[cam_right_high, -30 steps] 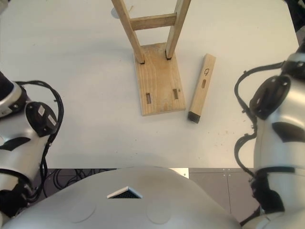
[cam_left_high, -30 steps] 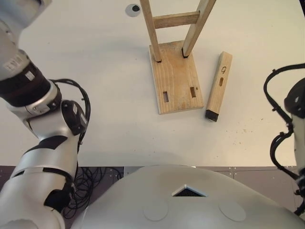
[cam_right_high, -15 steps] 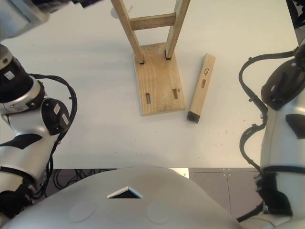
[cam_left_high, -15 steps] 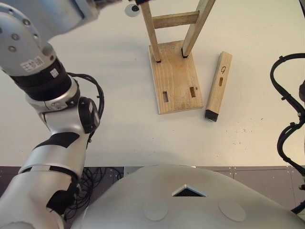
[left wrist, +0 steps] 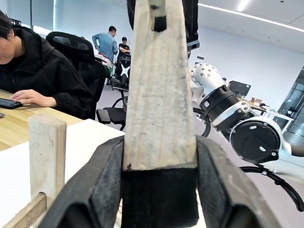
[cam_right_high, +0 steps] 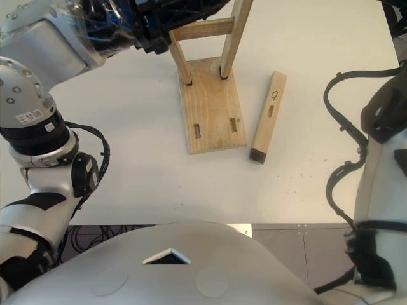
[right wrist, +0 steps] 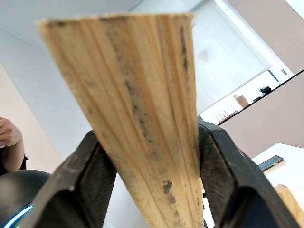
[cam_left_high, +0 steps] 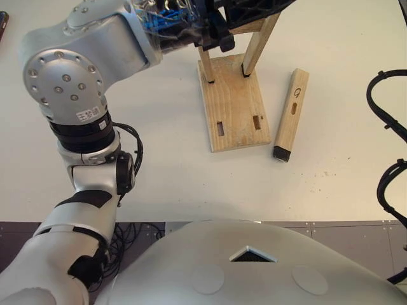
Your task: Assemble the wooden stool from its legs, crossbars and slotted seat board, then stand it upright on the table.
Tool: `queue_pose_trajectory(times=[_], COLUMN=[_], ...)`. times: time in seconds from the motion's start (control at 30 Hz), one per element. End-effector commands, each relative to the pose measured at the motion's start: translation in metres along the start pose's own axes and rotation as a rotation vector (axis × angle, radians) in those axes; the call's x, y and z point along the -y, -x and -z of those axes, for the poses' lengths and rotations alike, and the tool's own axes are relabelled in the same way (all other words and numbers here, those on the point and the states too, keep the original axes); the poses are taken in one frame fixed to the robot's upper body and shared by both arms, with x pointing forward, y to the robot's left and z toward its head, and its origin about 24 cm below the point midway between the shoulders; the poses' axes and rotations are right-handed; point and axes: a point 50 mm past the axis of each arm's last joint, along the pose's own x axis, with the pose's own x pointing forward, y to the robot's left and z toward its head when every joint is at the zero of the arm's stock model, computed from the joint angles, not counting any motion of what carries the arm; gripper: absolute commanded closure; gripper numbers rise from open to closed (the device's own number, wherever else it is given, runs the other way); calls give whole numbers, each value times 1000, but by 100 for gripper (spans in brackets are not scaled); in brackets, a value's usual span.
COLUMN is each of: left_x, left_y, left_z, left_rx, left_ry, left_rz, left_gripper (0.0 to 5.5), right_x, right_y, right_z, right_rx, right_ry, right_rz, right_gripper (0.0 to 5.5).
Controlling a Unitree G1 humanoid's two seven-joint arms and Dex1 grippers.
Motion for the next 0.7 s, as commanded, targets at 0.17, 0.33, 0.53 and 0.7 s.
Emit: queue_pose_trajectory(times=[0.17,0.33,0.53,0.7], left_x=[-7,-3,13,-49], left_y=[7,21,56,84], left_z=[10,17,42,75], left_rx=[-17,-26,-155,-138], left_ry=[39,153,127,244], left_rz=[-33,60,91,-305], left_gripper=[315,244,206,227], right_x=[-18,-14,-6,-5], right_y=[-9,1,23,58], right_z=[-7,-5,13,56], right_rx=[-70,-42,-52,-72], right_ry=[105,164,247,354], right_rz=[-46,-10,105,198], right_gripper=[321,329,338,339])
